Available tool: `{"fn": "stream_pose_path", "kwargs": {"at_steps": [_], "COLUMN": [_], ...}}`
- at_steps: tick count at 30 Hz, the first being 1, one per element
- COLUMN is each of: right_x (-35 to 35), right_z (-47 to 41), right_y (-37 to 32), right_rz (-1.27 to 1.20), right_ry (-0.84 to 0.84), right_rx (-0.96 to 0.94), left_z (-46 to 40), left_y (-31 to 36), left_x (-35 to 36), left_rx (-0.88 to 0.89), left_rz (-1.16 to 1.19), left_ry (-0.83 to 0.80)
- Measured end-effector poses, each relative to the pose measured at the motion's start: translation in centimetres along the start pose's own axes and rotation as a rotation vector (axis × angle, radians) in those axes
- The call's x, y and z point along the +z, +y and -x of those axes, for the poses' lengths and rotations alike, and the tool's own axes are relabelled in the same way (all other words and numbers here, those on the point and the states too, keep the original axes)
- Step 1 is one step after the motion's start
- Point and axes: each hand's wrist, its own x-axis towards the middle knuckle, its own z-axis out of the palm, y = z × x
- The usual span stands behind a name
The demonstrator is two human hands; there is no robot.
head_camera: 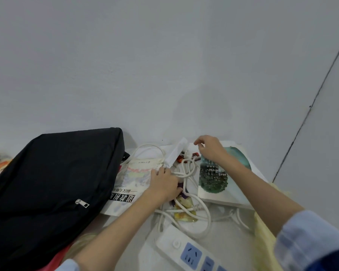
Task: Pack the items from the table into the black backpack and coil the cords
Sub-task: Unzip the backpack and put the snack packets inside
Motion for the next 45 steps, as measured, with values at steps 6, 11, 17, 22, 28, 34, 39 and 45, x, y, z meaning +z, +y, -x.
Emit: {"fn": "stream_pose_path", "kwargs": {"at_steps": [6,11,17,22,28,34,39,45], "right_x": [2.9,4.2,4.3,4.2,3.7,2.5,0.2,2.3], "right_z": [-3.4,-4.4,-5.0,-5.4,-6.1,-3.2,1.4,6.0], "right_y": [2.1,3.7,3.5,3.2,2.6,-0.6,-8.4,-16.2], "right_rz": [0.208,0.343,0.258,0.421,0.375,-0.048,-0.654,-1.307], "right_ry": [-0.208,-0.223,-0.183,-0.226,-0.275,0.219,0.453,-0.341], "right_rx": [0.095,0.088,0.08,0.098,0.186,0.117,-0.052,0.041], "left_z": [-0.5,0.1,0.5,1.4,4.5,7.4,9.4,12.8], "left_y": [-1.3,-2.1,-3.7,-6.0,-9.4,-13.2,-14.3,-16.5], "left_x": [-2.1,-2.4,-3.9,-6.3,-6.6,-5.3,-3.3,-1.8], "left_rx": [0.018,0.171,0.183,0.054,-0.091,-0.253,-0.277,-0.292], "left_rz": [0.329,0.567,1.001,1.066,1.045,1.087,1.234,1.265], "left_ry": [-0.133,-0.019,0.246,0.457,0.655,0.817,0.881,0.857]}}
